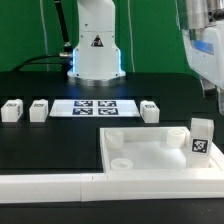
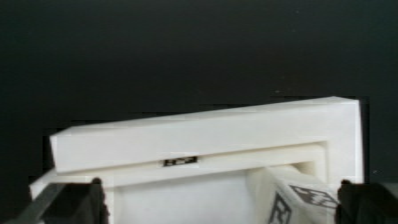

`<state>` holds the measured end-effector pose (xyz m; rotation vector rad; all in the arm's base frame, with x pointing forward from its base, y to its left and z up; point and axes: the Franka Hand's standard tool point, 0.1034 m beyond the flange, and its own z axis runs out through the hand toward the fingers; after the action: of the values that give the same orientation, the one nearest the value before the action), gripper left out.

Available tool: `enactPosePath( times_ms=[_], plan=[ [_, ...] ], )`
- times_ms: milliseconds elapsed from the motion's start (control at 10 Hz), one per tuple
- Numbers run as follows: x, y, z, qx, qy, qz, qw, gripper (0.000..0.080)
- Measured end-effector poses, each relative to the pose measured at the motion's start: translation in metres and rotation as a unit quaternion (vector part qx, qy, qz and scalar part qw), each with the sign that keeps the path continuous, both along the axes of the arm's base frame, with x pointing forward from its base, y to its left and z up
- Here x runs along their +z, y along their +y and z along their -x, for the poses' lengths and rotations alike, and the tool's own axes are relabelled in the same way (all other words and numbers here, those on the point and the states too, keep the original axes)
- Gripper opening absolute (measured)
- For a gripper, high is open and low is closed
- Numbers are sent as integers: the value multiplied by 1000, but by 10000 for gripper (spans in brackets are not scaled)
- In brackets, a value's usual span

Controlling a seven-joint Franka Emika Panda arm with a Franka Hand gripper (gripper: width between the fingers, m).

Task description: Assemble square table

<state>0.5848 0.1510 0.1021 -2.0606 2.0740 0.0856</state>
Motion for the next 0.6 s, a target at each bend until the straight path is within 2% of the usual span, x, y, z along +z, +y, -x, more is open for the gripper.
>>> enactPosePath(
  times_ms=[300,500,600],
  plan=[
    [-2,-1,2,104,-19,13,994,649],
    [-17,-12,24,207,-41,39,977,649],
    [-23,-22,41,269,-49,53,960,649]
  ],
)
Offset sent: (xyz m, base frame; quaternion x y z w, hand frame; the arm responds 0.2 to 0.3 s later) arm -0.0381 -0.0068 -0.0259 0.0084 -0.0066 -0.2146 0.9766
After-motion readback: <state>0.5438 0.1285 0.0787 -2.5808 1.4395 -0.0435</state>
